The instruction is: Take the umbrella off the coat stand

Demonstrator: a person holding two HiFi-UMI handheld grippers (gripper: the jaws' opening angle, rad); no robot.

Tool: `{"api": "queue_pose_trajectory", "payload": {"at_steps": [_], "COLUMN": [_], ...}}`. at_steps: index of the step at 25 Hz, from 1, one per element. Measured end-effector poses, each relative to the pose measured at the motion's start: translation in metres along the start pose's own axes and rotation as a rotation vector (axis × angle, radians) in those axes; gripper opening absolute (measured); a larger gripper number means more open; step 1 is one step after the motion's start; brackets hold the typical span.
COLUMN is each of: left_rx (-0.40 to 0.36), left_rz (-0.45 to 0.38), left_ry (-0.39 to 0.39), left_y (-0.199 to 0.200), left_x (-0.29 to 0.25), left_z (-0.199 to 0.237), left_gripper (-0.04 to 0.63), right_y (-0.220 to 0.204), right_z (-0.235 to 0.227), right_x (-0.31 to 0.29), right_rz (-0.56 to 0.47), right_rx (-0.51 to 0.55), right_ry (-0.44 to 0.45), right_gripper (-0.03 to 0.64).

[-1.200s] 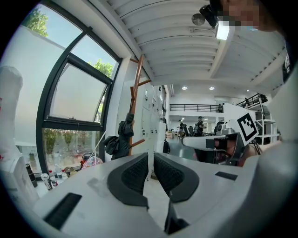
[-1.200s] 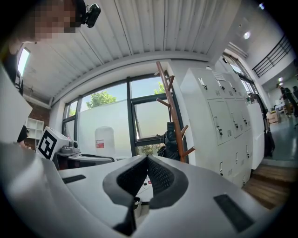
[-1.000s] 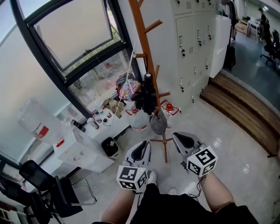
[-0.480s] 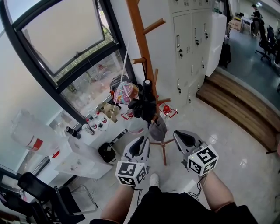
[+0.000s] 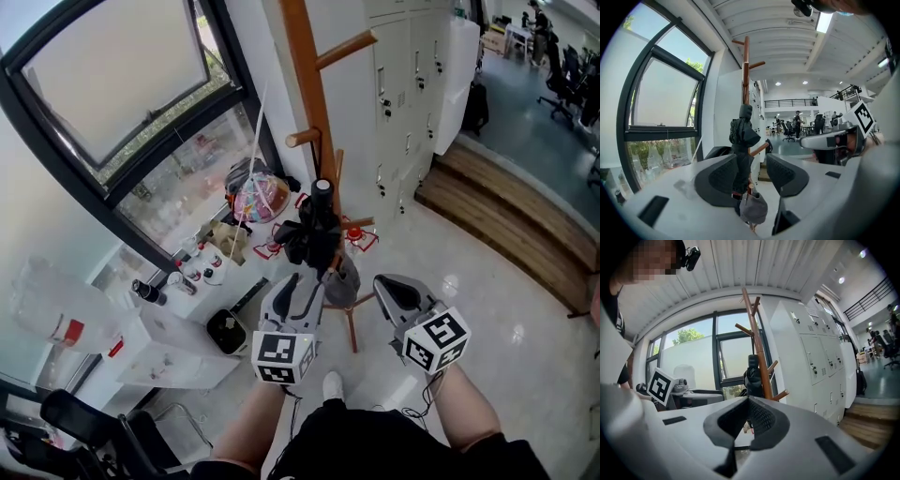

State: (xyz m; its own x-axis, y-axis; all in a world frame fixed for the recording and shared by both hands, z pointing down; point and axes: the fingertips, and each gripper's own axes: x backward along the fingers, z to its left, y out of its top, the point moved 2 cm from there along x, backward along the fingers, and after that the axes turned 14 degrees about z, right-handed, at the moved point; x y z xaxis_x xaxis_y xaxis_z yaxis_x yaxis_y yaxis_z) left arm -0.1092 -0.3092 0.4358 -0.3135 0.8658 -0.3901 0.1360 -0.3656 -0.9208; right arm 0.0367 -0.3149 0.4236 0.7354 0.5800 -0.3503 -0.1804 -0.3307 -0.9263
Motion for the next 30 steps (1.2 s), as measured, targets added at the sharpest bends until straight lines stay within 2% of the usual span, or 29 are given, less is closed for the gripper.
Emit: {"api": "queue_pose_trajectory", "payload": {"at_steps": [5, 9, 13, 19, 30], "left_rx": [-0.073, -0.166, -0.261, -0.249, -0.27], "left_rz": [0.013, 0.029, 0.047, 0.063, 0.051], "left_ry": [0.024, 0.067, 0.072, 0.033, 0.032], "left_y": [0.004, 0.008, 0.011, 0.012, 0.021], "left_x": [-0.024, -0.043, -0.067, -0.101, -0.137], "left_z": [0.018, 0.03, 0.031, 0.034, 0.042], "left_gripper": [0.239, 0.282, 0.31, 0.328, 0.33], "right_y": [0.0, 0.0, -0.001, -0.003, -0.007], "right_z": [-0.006, -0.013, -0.018, -0.024, -0.038], "right_x": [-0.013, -0.02, -0.026, -0.031, -0.031], "right_rz": [0.002, 0.009, 0.016, 0.024, 0.028], "right_rx": [-0.019, -0.036, -0.052, -0.065, -0.092], "right_ry": [-0.027, -0.056, -0.083, -0.121, -0.175], "right_gripper": [0.052, 0.052, 0.052, 0.052, 0.052]}}
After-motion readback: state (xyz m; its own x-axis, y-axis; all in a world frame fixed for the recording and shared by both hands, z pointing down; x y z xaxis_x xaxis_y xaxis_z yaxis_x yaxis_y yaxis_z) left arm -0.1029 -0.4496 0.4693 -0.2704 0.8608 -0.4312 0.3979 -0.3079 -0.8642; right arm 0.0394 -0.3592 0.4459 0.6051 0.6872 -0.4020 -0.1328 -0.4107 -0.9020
